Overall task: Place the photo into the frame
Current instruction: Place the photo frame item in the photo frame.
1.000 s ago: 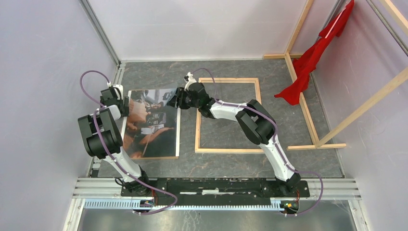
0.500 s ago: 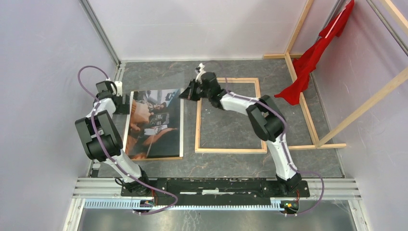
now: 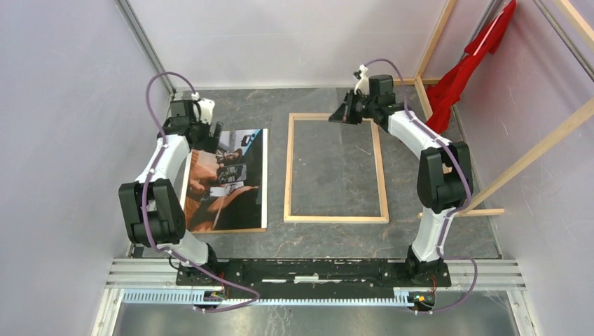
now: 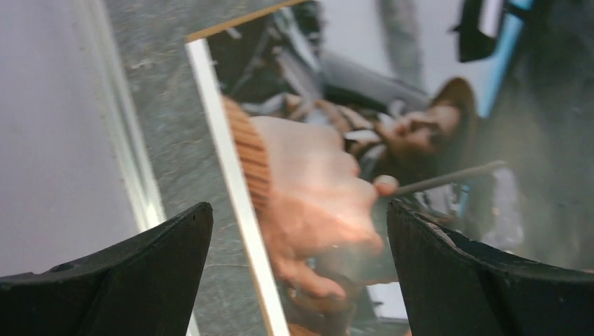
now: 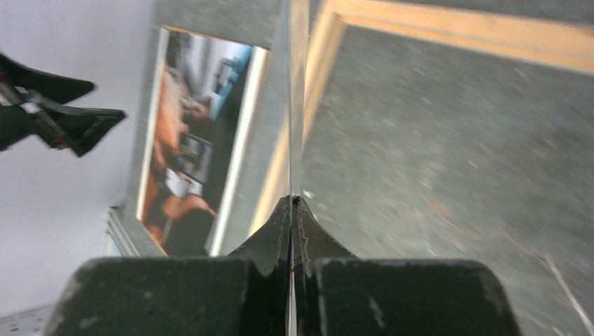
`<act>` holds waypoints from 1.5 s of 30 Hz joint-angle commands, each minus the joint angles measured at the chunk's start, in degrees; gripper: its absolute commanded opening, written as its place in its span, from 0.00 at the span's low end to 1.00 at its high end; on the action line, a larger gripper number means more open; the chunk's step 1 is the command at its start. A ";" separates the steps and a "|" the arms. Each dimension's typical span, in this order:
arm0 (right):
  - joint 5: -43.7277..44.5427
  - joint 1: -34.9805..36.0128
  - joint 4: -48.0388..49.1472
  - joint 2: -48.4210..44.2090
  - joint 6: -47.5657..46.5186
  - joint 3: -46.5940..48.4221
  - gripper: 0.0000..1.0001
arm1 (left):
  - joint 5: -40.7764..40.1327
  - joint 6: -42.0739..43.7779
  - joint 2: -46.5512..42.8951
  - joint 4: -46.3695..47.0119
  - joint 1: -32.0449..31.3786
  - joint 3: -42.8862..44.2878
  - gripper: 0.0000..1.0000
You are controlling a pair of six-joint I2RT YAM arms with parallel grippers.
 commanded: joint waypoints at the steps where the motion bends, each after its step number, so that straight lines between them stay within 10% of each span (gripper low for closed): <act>1: -1.16 -3.10 -15.98 -3.22 -14.14 -1.65 0.00 | -0.36 -1.36 0.42 -1.43 -5.10 -1.43 1.00; 13: 0.99 -8.23 -22.17 -4.29 -20.71 -3.15 0.00 | -5.26 -2.62 4.16 -0.37 -17.90 -1.26 1.00; 45: -2.16 -15.29 -6.30 -5.78 -13.22 -11.70 0.00 | -8.75 -1.05 3.83 1.82 -19.37 -5.37 1.00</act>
